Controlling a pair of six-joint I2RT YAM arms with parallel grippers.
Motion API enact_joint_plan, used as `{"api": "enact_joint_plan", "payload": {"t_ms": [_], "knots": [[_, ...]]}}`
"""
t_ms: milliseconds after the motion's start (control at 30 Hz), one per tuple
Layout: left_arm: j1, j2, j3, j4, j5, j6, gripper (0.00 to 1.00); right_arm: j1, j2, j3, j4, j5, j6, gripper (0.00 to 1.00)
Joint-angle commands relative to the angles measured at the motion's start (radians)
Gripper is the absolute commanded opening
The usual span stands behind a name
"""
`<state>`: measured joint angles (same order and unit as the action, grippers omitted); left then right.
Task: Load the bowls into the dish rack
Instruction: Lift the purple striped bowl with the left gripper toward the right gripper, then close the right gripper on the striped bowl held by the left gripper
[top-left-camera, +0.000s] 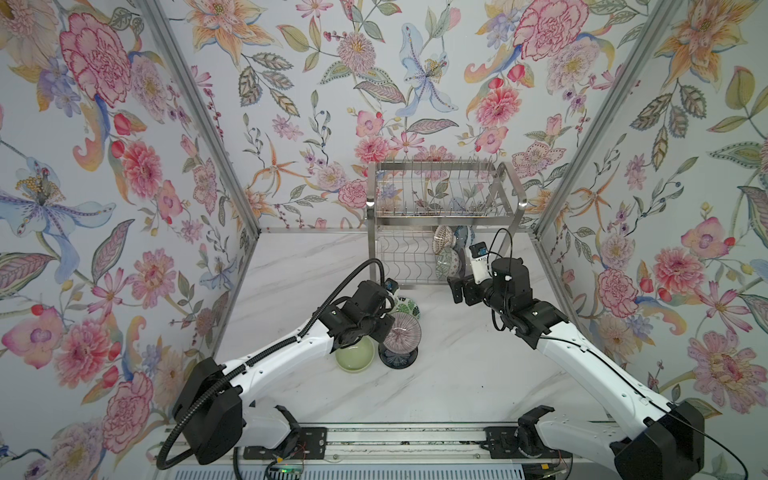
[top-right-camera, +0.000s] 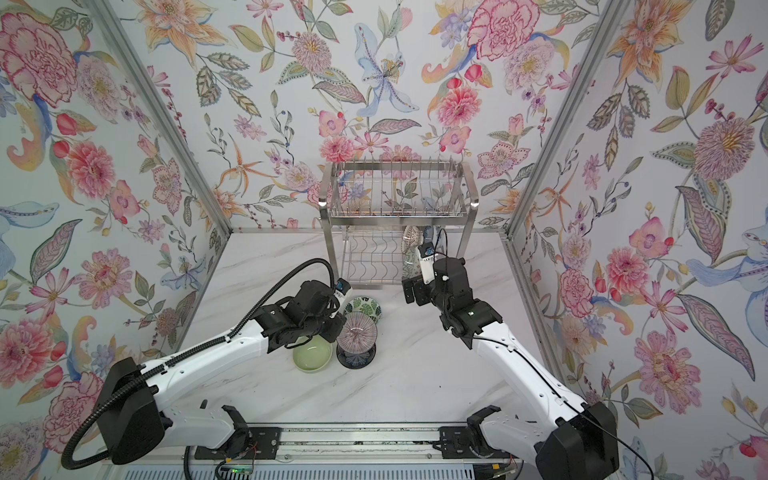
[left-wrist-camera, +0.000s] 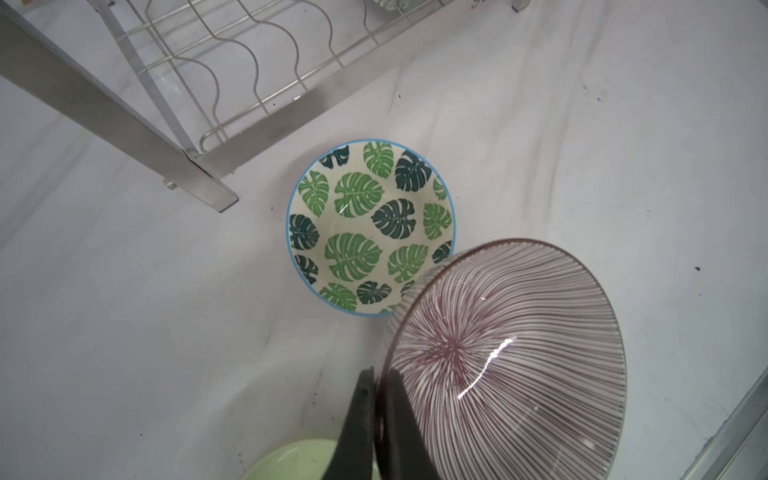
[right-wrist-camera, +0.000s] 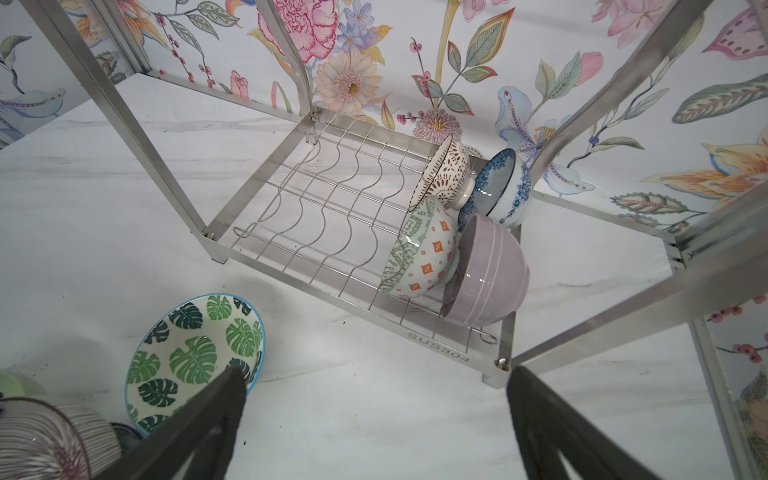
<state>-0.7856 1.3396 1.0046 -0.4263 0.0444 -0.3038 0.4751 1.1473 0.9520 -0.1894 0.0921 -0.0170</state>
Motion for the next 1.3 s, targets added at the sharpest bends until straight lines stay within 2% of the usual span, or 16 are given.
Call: {"api": "enact_joint_plan", "payload": {"t_ms": [0, 167, 467, 700, 900, 1067, 1267], "knots": [[0.002, -0.058, 0.044, 0.047, -0.048, -0.018, 0.00, -0.008, -0.023, -0.007, 0.012, -0.037, 0.027, 0.99], [0.022, -0.120, 0.014, 0.172, -0.137, -0.057, 0.00, -0.008, -0.035, 0.006, 0.022, -0.100, 0.081, 0.99], [0.030, -0.133, -0.075, 0.558, -0.261, -0.097, 0.00, 0.005, -0.020, 0.040, 0.057, -0.223, 0.245, 1.00], [0.029, -0.100, -0.107, 0.750, -0.306, -0.092, 0.00, 0.051, 0.013, 0.060, 0.136, -0.261, 0.370, 0.98], [0.029, -0.041, -0.091, 0.837, -0.311, -0.092, 0.00, 0.105, 0.051, 0.096, 0.143, -0.215, 0.397, 0.95], [0.030, -0.010, -0.080, 0.882, -0.304, -0.102, 0.00, 0.121, 0.096, 0.120, 0.145, -0.150, 0.413, 0.86], [0.029, -0.003, -0.070, 0.892, -0.305, -0.098, 0.00, 0.142, 0.148, 0.148, 0.134, -0.096, 0.419, 0.62]]}}
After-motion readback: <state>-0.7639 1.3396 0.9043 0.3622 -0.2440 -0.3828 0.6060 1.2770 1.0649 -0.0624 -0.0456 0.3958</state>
